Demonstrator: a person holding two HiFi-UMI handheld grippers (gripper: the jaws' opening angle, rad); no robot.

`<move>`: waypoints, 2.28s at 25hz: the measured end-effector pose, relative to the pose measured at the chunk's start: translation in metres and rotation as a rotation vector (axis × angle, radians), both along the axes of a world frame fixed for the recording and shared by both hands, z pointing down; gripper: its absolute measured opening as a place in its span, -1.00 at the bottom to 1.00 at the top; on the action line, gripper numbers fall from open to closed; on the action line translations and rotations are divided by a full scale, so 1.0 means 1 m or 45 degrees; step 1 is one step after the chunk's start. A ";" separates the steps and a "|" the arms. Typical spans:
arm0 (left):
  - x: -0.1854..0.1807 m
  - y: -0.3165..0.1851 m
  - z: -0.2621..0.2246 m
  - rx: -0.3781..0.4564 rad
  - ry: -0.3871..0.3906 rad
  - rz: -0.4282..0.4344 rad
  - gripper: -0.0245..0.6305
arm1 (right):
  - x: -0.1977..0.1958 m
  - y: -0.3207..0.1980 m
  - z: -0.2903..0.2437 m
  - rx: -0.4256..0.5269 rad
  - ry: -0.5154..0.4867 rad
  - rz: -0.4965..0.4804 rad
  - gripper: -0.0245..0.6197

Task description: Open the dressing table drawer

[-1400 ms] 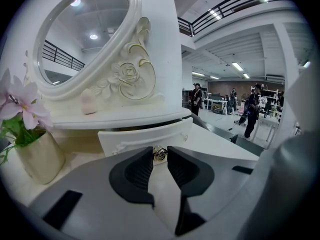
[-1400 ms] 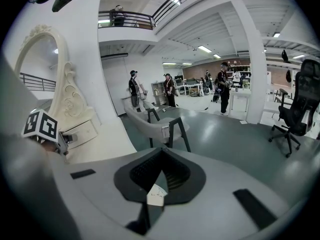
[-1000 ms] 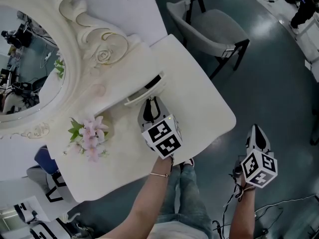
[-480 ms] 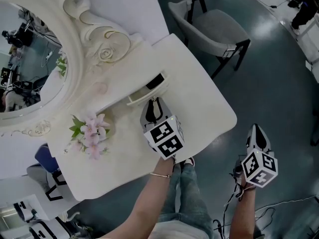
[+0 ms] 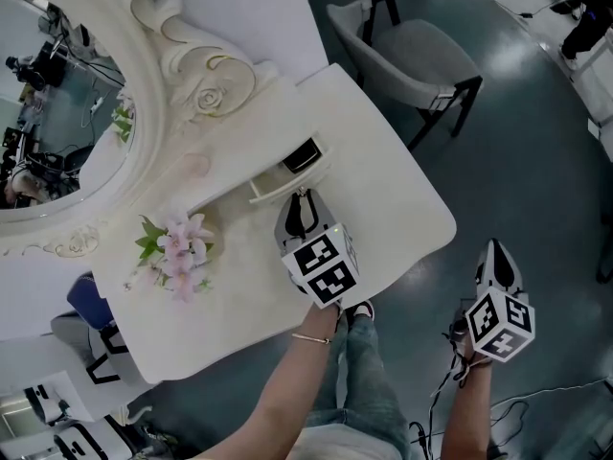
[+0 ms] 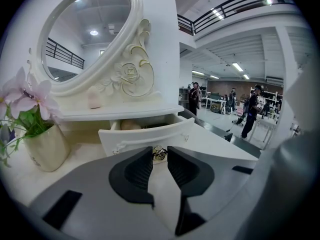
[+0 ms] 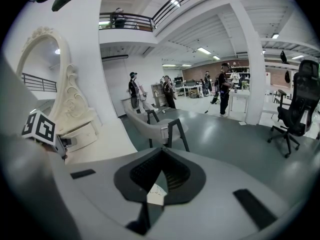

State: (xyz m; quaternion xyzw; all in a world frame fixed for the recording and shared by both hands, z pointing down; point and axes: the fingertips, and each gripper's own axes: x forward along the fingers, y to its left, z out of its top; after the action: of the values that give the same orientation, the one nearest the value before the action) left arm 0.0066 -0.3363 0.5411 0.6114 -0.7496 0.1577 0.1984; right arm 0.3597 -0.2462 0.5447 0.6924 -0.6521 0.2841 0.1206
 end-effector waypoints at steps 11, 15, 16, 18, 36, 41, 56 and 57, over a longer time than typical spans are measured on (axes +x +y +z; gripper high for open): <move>0.003 0.007 0.001 -0.007 0.009 -0.001 -0.61 | 0.004 0.011 0.003 -0.007 -0.007 0.008 -0.90; 0.005 0.010 0.002 -0.008 0.012 0.000 -0.61 | 0.004 0.013 0.003 -0.006 -0.006 0.008 -0.90; 0.006 0.010 0.002 -0.009 0.013 0.000 -0.61 | 0.004 0.013 0.002 -0.006 -0.006 0.008 -0.90; 0.007 0.011 0.003 -0.013 0.015 0.001 -0.61 | 0.004 0.014 0.002 -0.004 -0.006 0.009 -0.90; 0.008 0.017 0.003 -0.027 0.012 0.001 -0.61 | 0.008 0.019 0.002 -0.008 -0.008 0.025 -0.90; 0.009 0.020 0.003 -0.032 0.020 0.007 -0.61 | 0.007 0.017 -0.001 0.000 -0.006 0.024 -0.90; 0.009 0.021 0.004 -0.008 0.095 0.027 -0.61 | -0.006 0.022 -0.006 -0.003 0.004 0.026 -0.90; 0.009 0.022 0.003 -0.007 0.111 0.027 -0.61 | -0.007 0.022 -0.007 -0.002 0.006 0.027 -0.90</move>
State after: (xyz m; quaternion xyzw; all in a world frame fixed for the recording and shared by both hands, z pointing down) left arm 0.0154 -0.3147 0.5446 0.6252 -0.7332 0.1349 0.2309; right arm 0.3531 -0.2239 0.5378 0.6998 -0.6443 0.2844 0.1197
